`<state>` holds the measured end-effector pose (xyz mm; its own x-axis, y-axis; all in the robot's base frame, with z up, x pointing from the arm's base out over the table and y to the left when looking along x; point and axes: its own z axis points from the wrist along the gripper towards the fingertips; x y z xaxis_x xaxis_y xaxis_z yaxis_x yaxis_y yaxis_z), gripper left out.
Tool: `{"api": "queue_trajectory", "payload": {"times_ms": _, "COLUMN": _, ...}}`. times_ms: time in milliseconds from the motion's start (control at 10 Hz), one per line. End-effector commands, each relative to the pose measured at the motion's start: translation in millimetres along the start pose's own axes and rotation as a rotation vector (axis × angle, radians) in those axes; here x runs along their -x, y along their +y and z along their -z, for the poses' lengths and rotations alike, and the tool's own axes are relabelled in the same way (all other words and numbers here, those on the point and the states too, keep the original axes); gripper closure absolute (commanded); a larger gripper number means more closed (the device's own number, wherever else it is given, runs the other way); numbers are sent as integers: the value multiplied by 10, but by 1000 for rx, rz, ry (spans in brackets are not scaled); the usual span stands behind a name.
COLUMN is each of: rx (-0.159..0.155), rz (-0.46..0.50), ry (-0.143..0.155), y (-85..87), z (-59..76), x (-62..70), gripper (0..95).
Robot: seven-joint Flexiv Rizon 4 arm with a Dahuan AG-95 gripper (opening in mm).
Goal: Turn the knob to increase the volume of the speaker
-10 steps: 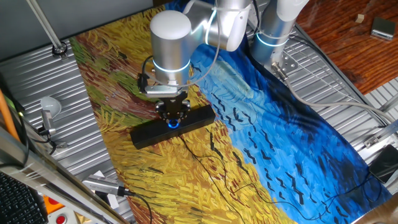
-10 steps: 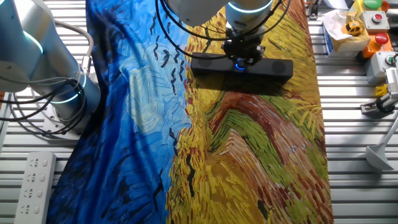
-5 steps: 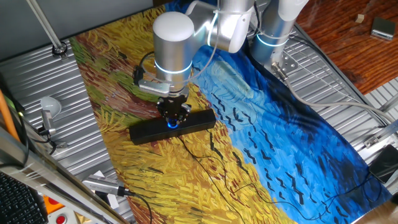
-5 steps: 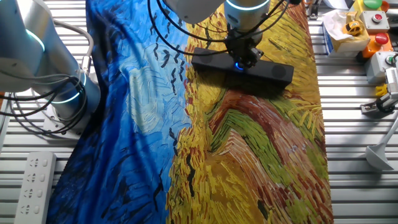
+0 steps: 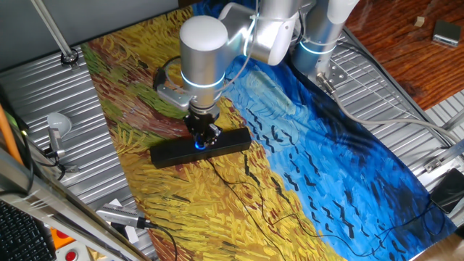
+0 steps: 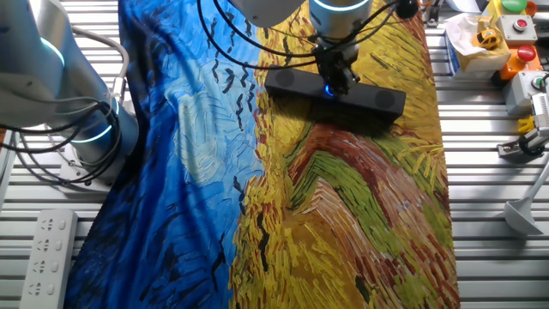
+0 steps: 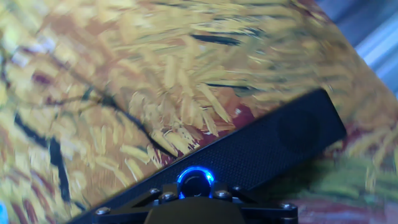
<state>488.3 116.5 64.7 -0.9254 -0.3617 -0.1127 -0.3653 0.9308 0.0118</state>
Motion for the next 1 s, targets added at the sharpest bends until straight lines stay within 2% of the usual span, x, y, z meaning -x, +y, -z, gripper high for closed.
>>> {"api": "queue_trajectory", "payload": {"times_ms": 100, "rx": 45, "rz": -374, "ry": -5, "y": -15, "z": -47, "x": -2, "gripper": 760}}
{"api": "queue_trajectory", "payload": {"times_ms": 300, "rx": 36, "rz": -454, "ry": -11, "y": -15, "z": -41, "x": -1, "gripper": 760}}
{"api": "queue_trajectory", "payload": {"times_ms": 400, "rx": 35, "rz": -450, "ry": -11, "y": -15, "z": -35, "x": 0, "gripper": 570}}
{"api": "queue_trajectory", "payload": {"times_ms": 500, "rx": 32, "rz": -400, "ry": -12, "y": -14, "z": -23, "x": 1, "gripper": 570}}
{"api": "queue_trajectory", "payload": {"times_ms": 600, "rx": 16, "rz": -314, "ry": -13, "y": -12, "z": -15, "x": 2, "gripper": 380}}
{"api": "queue_trajectory", "payload": {"times_ms": 700, "rx": 8, "rz": -251, "ry": -12, "y": -12, "z": -10, "x": 2, "gripper": 380}}
{"api": "queue_trajectory", "payload": {"times_ms": 800, "rx": -16, "rz": -201, "ry": -8, "y": -12, "z": -10, "x": 2, "gripper": 380}}
{"api": "queue_trajectory", "payload": {"times_ms": 900, "rx": -51, "rz": -108, "ry": -3, "y": -12, "z": -11, "x": 2, "gripper": 380}}
{"api": "queue_trajectory", "payload": {"times_ms": 1000, "rx": -52, "rz": -72, "ry": -2, "y": -11, "z": -11, "x": 2, "gripper": 380}}
